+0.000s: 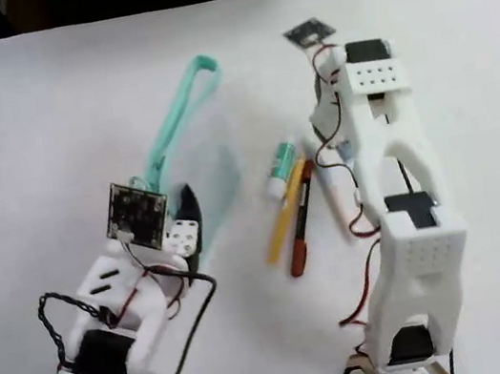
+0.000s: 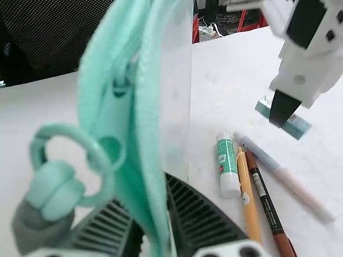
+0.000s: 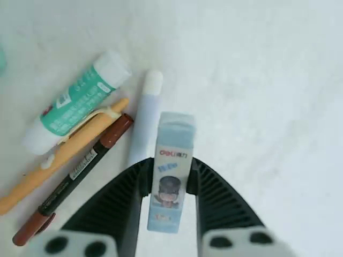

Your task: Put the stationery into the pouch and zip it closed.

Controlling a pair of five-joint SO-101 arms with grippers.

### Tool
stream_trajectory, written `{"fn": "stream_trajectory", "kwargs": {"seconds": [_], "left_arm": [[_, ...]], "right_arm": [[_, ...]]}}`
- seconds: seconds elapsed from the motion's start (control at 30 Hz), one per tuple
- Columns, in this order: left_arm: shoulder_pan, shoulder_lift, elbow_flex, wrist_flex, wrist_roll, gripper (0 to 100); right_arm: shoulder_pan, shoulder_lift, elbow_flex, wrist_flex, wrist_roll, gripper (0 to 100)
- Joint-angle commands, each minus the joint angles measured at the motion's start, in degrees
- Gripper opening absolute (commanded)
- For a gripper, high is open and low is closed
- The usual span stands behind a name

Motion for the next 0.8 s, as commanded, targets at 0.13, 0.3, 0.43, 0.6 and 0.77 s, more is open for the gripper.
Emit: {"fn": "stream_trajectory", "kwargs": {"seconds": [0.13, 0.3, 0.43, 0.6, 0.77], "left_arm": [[0.13, 2.07, 0.26, -0.09, -0.18, 2], [0.04, 1.98, 0.26, -0.09, -0.18, 2], [-0.04, 1.98, 0.26, -0.18, -0.26, 2], [-0.31, 1.98, 0.26, -0.18, -0.26, 2], [-0.31, 1.98, 0.26, -0.18, -0.26, 2]], "right_arm": [[-0.84, -29.85, -0.70, 0.66, 0.62, 1.8], [-8.66, -43.91, 0.35, -0.31, 0.09, 1.8], [-18.77, -52.35, 0.79, -6.02, -6.68, 1.8], [-28.35, -57.01, 4.92, -18.15, -14.51, 1.8], [-30.29, -55.87, 17.58, -33.89, -14.86, 1.8]]}}
